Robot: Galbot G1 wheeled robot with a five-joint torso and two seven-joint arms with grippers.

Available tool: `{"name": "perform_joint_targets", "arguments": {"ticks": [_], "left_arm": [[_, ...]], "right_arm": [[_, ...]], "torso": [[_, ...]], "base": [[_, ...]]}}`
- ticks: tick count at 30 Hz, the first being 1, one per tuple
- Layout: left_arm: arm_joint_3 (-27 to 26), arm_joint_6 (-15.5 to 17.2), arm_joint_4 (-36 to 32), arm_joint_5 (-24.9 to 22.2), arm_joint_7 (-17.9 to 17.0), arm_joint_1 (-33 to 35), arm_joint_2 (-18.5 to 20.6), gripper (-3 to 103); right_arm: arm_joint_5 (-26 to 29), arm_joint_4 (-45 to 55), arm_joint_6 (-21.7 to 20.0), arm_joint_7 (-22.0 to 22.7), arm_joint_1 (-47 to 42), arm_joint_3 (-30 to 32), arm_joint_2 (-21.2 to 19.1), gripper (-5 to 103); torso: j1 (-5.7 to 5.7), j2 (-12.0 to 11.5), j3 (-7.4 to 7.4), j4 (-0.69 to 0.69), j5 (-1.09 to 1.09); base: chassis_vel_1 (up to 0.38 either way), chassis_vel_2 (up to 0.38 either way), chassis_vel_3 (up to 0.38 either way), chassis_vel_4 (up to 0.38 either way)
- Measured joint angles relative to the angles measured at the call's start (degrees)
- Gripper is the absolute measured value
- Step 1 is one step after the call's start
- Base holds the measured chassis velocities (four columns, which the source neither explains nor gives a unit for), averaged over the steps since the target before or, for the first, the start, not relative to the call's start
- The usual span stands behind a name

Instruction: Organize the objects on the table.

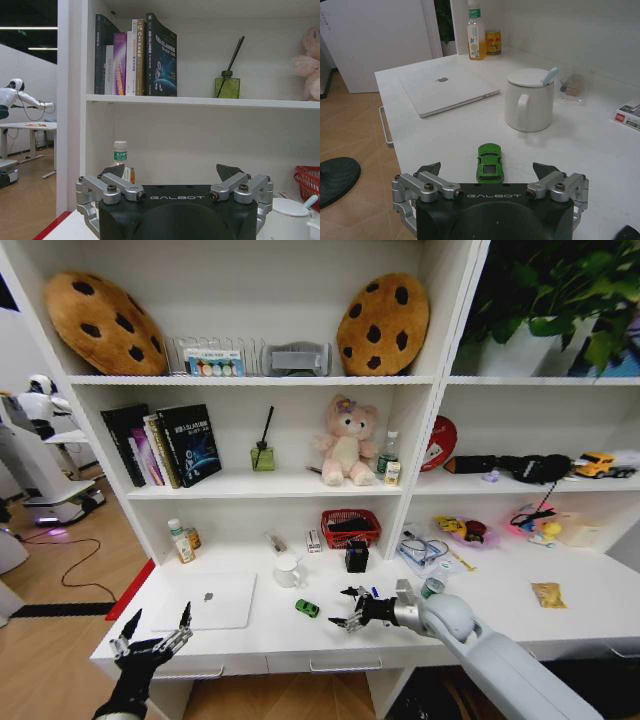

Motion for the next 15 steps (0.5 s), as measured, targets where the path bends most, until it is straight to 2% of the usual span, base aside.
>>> {"name": "perform_joint_targets", "arguments": {"ticks": [3,11,14,15], "left_arm": [[0.01,0.0,0.0,0.0,0.01,0.0,0.0,100],[0.0,0.0,0.0,0.0,0.02,0.0,0.0,100],[0.01,0.0,0.0,0.0,0.03,0.0,0.0,100],[0.0,0.0,0.0,0.0,0.03,0.0,0.0,100]], "right_arm": [[-0.59,-3.43,-0.01,-0.38,3.69,-4.26,1.82,100],[-1.33,-9.64,0.12,-0.37,10.84,-10.17,4.22,101],[-1.51,-10.91,0.17,-0.28,12.3,-11.43,4.91,96],[-1.6,-11.44,0.2,-0.21,12.98,-12.1,5.19,91]], "torso": [[0.0,0.0,0.0,0.0,0.0],[0.0,0.0,-0.01,0.0,-0.02],[0.0,0.0,0.0,0.0,0.0],[0.0,0.0,0.0,0.0,0.0]], "base": [[0.0,0.0,0.0,0.0],[0.0,0.0,0.0,0.0],[0.0,0.0,0.0,0.0],[0.0,0.0,0.0,0.0]]}}
